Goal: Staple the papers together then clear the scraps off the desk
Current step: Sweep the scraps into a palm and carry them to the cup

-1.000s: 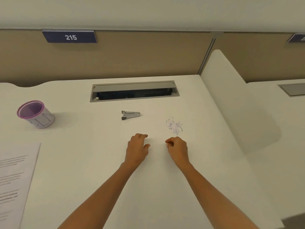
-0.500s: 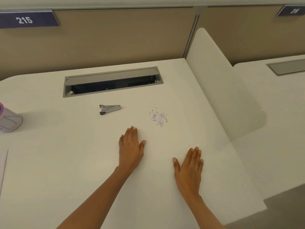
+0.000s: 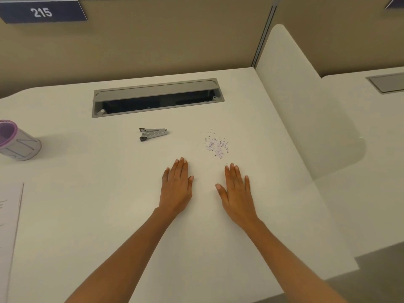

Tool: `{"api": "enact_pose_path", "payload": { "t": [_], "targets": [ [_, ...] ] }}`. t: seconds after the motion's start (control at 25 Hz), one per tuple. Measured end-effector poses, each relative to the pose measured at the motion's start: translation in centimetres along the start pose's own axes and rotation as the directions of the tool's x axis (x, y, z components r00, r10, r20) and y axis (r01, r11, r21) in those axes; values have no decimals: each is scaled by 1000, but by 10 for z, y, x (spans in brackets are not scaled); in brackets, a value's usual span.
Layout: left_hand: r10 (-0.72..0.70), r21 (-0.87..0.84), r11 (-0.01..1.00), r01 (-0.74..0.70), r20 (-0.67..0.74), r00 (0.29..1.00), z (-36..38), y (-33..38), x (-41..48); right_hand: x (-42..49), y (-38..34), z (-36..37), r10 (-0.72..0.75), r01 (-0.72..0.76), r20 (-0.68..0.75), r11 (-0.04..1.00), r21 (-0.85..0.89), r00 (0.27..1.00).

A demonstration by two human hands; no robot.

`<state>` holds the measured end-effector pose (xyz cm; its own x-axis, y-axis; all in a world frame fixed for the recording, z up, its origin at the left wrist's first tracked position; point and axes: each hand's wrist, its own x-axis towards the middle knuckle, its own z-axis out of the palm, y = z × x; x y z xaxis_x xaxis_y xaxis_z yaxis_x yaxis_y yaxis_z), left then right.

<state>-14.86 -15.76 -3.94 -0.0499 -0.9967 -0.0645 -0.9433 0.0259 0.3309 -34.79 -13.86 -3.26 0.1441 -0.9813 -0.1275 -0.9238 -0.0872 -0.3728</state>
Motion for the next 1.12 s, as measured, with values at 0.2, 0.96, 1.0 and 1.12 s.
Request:
{"api": "enact_pose_path", "payload": {
  "t": [0.2, 0.96, 1.0, 1.12],
  "targets": [
    [2, -14, 1000, -3, -31, 1000, 2, -3, -2, -125, 12, 12, -20, 21, 15, 994, -104, 1000],
    [-6, 82, 997, 9, -32, 999, 17, -7, -9, -13, -22, 31, 54, -69, -93, 983, -173, 994],
    [-10, 92, 996, 12, -31, 999, 18, -6, -9, -3, -23, 30, 61, -79, -106, 982, -169, 992],
    [-17, 103, 994, 19, -29, 999, 18, -6, -10, 30, -25, 29, 101, -122, -147, 983, -138, 984]
  ]
}}
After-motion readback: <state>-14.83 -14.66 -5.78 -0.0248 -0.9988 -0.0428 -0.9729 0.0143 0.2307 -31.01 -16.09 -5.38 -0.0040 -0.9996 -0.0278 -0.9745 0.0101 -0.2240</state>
